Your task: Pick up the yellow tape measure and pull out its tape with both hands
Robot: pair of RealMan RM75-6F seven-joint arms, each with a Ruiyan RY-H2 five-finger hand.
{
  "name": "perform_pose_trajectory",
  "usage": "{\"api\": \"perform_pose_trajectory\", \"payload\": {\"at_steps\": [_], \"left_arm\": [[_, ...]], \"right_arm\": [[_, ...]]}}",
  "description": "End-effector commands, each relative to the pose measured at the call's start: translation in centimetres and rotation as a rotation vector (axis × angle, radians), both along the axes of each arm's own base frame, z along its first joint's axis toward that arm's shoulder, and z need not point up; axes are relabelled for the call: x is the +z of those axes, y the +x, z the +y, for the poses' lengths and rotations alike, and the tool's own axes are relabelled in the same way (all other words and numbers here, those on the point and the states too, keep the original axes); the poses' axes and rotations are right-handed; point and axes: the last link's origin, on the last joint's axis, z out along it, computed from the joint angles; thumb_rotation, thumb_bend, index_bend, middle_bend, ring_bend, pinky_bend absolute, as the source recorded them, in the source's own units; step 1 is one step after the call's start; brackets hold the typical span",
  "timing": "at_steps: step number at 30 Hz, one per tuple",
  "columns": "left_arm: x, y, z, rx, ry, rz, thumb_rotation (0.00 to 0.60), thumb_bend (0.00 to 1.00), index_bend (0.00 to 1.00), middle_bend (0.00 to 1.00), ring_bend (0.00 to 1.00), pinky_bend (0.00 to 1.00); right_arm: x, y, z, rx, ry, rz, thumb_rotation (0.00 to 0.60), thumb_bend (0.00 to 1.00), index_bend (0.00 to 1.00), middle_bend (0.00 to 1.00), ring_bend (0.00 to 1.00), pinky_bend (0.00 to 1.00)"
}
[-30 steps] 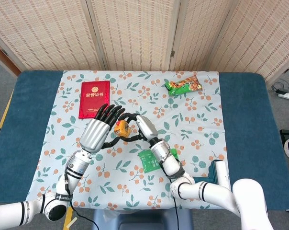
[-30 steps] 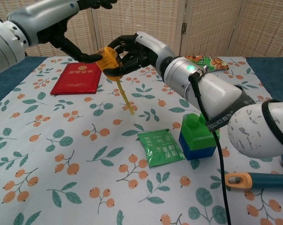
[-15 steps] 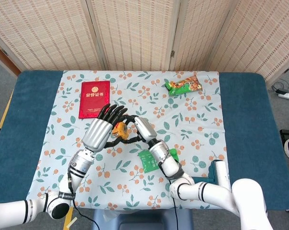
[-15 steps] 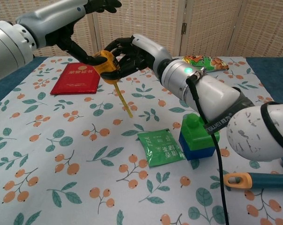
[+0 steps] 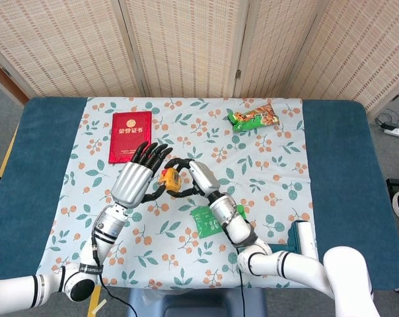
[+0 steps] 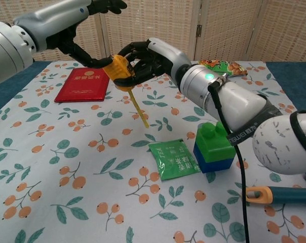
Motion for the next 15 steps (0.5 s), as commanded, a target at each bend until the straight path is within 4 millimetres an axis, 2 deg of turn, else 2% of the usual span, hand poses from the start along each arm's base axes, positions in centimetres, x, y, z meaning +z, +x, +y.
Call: {"api": "perform_pose_trajectory", "payload": {"at_steps": [1,7,15], "left_arm": [[-0.02,-0.07,0.03,0.003,0.000,0.004,0.600,0.44,0.13,0.10,0.07,0.00],[0.05,-0.22,0.08,0.008,0.005,0.016,0.600,0.52,0.23,0.10,0.07,0.00],[0.20,-0.37,0.11,0.018,0.003,0.038,0.600,0.52,0.42,0.11,0.08,0.00]], "right_arm": [[0.08,-0.06,0.02,0.001,-0.001,0.000,0.600,0.42,0.58,0.50,0.44,0.21],[0.24,-0.35,0.03,-0.003,-0.003,0.001,0.600,0.42,0.58,0.50,0.44,0.21],[0.32,-0.60,-0.12,-0.010,-0.007,0.002,0.600,0.42,0.58,0.50,0.44,0.21]]}}
